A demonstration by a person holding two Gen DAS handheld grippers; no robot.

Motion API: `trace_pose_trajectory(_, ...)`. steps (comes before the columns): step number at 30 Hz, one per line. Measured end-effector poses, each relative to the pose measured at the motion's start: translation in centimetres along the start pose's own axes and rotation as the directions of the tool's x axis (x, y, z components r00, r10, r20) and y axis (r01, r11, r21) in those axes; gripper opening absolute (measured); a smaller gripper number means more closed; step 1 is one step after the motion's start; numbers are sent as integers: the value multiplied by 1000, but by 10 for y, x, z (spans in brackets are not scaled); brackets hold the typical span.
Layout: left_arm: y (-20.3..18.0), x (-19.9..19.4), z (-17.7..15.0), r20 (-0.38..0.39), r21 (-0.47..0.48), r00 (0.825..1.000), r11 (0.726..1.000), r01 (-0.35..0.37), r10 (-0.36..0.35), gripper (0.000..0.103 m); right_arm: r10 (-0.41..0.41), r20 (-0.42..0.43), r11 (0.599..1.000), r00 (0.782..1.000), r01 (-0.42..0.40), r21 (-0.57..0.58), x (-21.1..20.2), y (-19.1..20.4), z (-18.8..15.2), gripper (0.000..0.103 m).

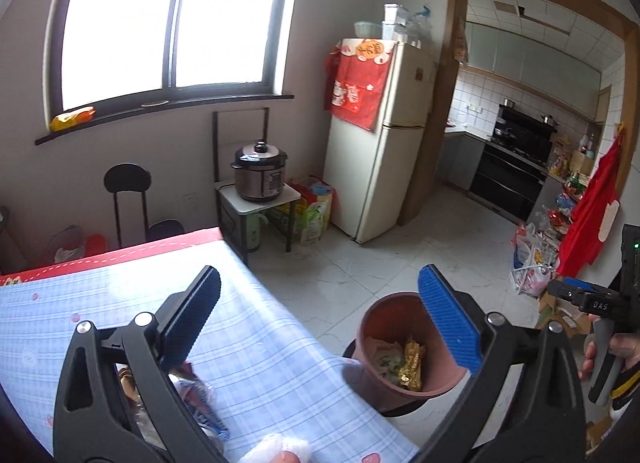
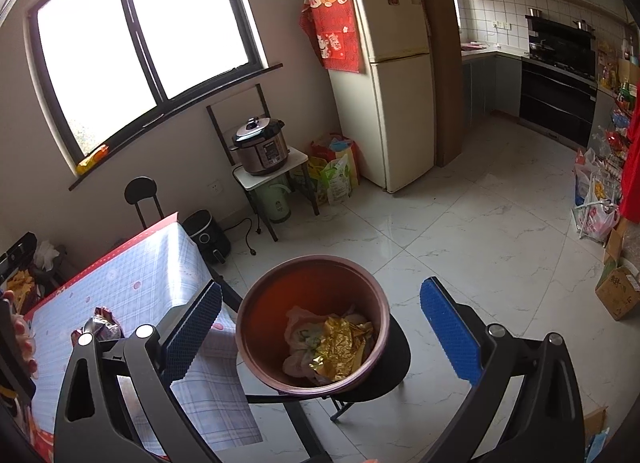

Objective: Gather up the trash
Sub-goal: 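Grasp the white bubble wrap with the right gripper and lift it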

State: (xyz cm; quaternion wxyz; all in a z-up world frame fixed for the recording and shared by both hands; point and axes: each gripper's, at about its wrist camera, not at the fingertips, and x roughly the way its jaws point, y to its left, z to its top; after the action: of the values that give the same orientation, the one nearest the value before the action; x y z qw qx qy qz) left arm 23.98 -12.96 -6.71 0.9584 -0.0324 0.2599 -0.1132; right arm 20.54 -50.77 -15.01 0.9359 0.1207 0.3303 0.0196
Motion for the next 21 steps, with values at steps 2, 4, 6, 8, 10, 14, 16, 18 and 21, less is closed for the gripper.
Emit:
trace_pose_trajectory(2,28,-21,-5,12,-39,999,998,-40,40,98,21,-10,1000,1000,-21,-23,3,18,-4,98)
trace_pose_trajectory(4,58,-41,-14,23,-80,997,994,-74,76,98,43,-28,998,999,-44,-45,7,36,-9,98)
trace_pose_trajectory(6,88,-61,-28,15,-121,993,986,-115,118,98,65,-53,996,996,-68,-66,12,56,-15,98)
trace_pose_trajectory(8,116,-79,-40,1,-160,985,973,-169,171,98,91,-84,991,992,-99,-87,18,78,-23,98)
trace_pose_trajectory(10,145,-96,-55,-13,-203,976,955,-216,218,98,127,-122,985,984,-140,-101,26,101,-34,98)
trace_pose_trajectory(14,189,-129,-88,-38,-267,959,921,-282,282,98,192,-228,967,955,-223,-120,47,153,-60,98)
trace_pose_trajectory(16,207,-143,-106,-58,-297,958,912,-284,280,98,210,-292,956,933,-259,-138,59,181,-75,98)
trace_pose_trajectory(18,223,-154,-125,-79,-325,952,895,-304,295,98,223,-349,945,910,-290,-153,69,207,-90,98)
trace_pose_trajectory(21,244,-167,-149,-116,-364,940,867,-341,321,98,227,-424,932,877,-322,-167,83,244,-112,98)
